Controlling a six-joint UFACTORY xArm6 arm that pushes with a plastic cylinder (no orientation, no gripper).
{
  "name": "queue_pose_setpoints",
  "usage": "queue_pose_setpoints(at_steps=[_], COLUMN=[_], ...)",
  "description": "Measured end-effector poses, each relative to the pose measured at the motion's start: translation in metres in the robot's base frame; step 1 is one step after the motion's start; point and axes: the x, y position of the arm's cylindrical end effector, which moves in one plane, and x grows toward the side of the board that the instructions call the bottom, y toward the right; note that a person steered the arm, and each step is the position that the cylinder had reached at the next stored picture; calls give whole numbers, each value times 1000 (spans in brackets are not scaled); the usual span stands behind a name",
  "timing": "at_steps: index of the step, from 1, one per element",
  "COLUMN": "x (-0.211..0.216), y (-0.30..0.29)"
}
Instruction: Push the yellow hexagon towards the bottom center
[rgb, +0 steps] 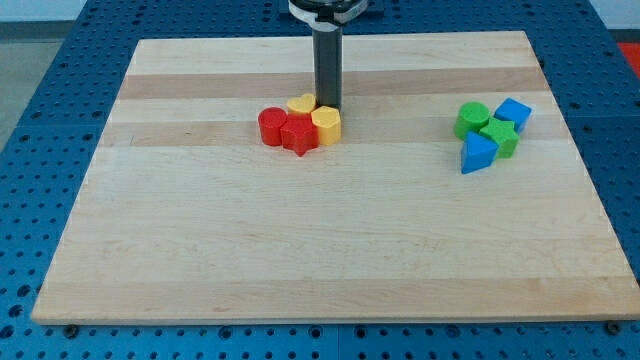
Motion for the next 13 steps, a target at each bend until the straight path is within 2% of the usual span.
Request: queue_pose_setpoints(at_steps=[1, 3, 7, 11, 13], x=[3, 35, 88, 78, 104], y=[0, 1, 41, -5, -25])
